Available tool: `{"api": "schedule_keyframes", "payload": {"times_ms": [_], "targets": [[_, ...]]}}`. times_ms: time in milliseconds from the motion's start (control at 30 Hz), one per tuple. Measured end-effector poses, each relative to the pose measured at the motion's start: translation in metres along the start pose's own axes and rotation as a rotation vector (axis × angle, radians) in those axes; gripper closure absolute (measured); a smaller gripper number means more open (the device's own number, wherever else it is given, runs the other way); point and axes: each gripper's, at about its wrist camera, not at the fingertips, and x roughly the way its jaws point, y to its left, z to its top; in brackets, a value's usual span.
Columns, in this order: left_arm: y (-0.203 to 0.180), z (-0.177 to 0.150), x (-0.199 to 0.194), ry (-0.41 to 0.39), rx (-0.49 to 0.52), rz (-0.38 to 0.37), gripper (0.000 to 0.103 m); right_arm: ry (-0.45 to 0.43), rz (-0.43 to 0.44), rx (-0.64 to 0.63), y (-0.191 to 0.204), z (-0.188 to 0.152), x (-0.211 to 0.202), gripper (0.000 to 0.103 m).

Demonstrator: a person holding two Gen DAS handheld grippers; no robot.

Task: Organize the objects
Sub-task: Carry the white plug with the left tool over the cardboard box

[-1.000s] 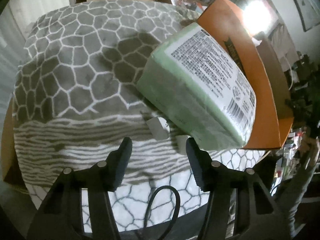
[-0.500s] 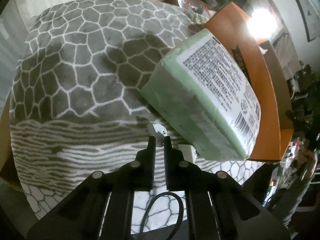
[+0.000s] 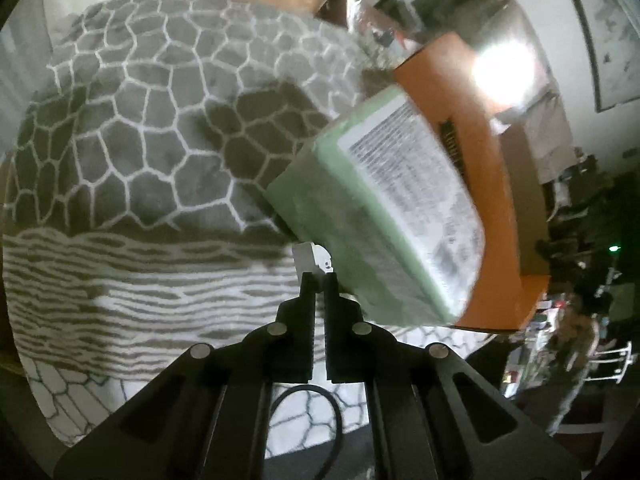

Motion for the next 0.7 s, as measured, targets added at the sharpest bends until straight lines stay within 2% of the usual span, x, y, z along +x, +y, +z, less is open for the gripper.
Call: {"api": "schedule_keyframes", "payload": {"times_ms": [267,367,700], "targets": [[-0.016,0.008,-0.052,-0.089,0.012,-0.156,0.100,0.001,-0.001,-0.001,0.000,0.000,0.000,0.093],[-0.038,0.015,-0.055,-0.095,0.045,-0.200,0.100,0.001,-0.002,-0.001,0.000,-0.001,0.000,0.093],[-0.100,0.017,-0.022,-0.039,0.116,-0.275,0.100,0.001,-0.001,-0.002,0.000,0.000,0.000,0.093]]}}
